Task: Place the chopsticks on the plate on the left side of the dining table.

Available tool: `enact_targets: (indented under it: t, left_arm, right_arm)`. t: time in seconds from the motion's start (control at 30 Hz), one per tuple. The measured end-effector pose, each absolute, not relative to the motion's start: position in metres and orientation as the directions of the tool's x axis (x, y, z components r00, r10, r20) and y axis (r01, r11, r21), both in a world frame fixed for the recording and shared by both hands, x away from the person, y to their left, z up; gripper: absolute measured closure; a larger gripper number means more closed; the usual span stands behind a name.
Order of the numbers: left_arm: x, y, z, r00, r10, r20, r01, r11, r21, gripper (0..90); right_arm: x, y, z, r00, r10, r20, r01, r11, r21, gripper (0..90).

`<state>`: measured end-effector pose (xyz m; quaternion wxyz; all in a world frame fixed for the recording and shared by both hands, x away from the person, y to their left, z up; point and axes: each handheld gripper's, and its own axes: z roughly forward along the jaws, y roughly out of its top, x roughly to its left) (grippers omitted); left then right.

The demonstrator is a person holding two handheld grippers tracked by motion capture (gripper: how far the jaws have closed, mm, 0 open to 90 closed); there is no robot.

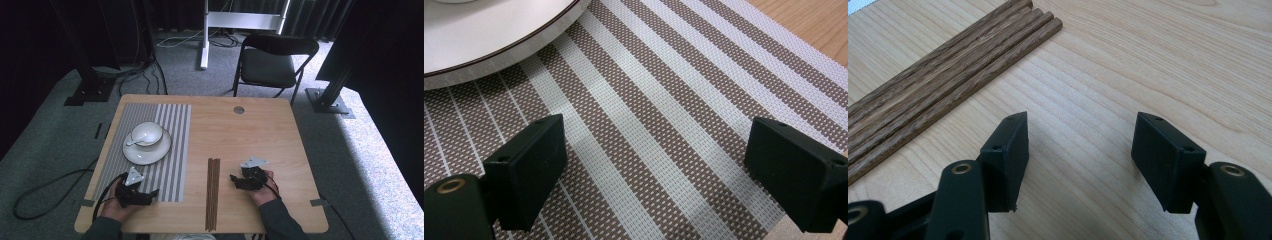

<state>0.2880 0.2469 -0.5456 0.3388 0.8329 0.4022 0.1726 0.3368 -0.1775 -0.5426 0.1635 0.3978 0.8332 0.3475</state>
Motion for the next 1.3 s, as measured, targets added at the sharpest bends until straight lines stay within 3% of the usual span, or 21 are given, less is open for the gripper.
enact_targets:
  t: [0.37,1.3]
  left_arm:
    - [0.288,0.247,-0.546,0.617,0.787,0.015,0.553,-0.447,0.703,10.2]
    - [0.288,0.247,-0.546,0.617,0.787,0.015,0.553,-0.447,0.703,10.3]
  right_arm:
    - [0.336,-0.178,-0.541,-0.624,0.781,0.02,0.563,0.432,0.705,43.5]
    - [0.323,-0.16,-0.534,-0.67,0.741,0.039,0.532,0.443,0.721,44.2]
